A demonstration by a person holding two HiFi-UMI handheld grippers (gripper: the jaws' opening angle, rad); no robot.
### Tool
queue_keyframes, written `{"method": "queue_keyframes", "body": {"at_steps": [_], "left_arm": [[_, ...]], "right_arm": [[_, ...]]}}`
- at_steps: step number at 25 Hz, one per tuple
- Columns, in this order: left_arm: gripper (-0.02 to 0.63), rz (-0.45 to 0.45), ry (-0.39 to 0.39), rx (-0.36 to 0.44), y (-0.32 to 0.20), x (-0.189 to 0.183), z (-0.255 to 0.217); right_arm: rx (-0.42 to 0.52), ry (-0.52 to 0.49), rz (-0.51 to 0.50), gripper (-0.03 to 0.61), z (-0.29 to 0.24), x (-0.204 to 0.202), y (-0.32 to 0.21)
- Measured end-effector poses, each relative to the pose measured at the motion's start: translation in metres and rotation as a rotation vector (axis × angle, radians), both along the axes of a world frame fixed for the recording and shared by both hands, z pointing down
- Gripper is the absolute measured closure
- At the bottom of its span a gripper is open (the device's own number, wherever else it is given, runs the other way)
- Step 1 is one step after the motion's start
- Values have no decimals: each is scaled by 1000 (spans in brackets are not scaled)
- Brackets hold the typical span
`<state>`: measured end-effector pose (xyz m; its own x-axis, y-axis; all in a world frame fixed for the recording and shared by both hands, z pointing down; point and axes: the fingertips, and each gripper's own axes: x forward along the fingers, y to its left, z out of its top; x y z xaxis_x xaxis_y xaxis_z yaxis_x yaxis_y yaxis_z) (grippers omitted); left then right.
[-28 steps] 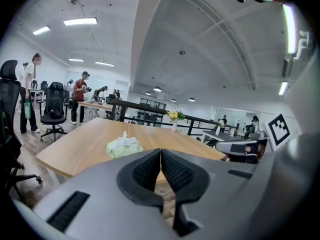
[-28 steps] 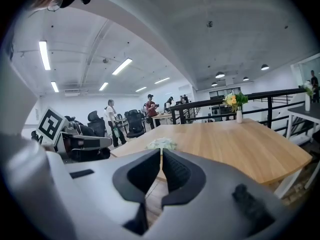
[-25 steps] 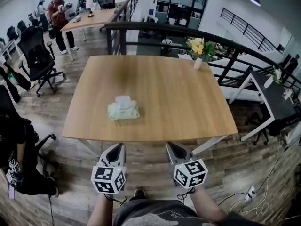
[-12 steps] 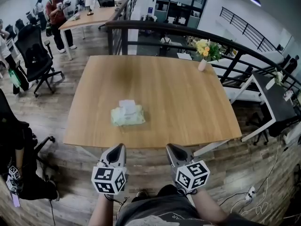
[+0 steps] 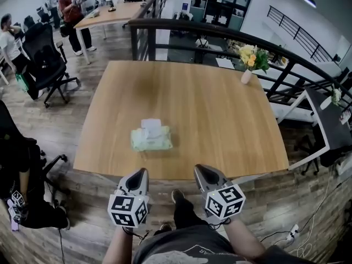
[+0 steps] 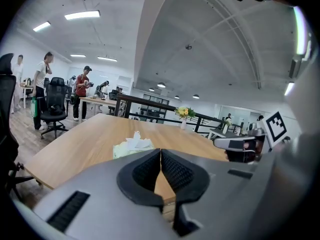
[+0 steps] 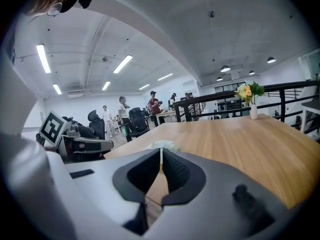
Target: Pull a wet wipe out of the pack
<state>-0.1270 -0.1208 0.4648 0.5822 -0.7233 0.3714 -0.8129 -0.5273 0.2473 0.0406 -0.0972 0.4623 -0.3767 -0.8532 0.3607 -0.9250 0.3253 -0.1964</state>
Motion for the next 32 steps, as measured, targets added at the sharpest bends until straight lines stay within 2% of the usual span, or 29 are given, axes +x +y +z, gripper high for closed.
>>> {"method": "queue_keyframes", "body": {"at_steps": [6,12,17,21,30,32], "left_arm": [[598,-41,-12,-10,-45,14,4],[598,-70,-11,-6,-91,31,0],[598,-110,-47,-54,-115,41,11],[598,-122,-58,-78,-127,44,21],[596,-230,-130,-106,-146,39,41],[564,-242,-142,-119,-147,39,45]], "right_arm": [[6,-11,-59,549,0,10,-59],[19,-19,-70,549,-6,30,-115],[3,-31,-120,551,0,37,-150],[-9,-44,-183,549,7,28,-175],[-51,-41,-388,549,28,-5,-201],[-67,-45,-411,549,34,-8,-201]]}}
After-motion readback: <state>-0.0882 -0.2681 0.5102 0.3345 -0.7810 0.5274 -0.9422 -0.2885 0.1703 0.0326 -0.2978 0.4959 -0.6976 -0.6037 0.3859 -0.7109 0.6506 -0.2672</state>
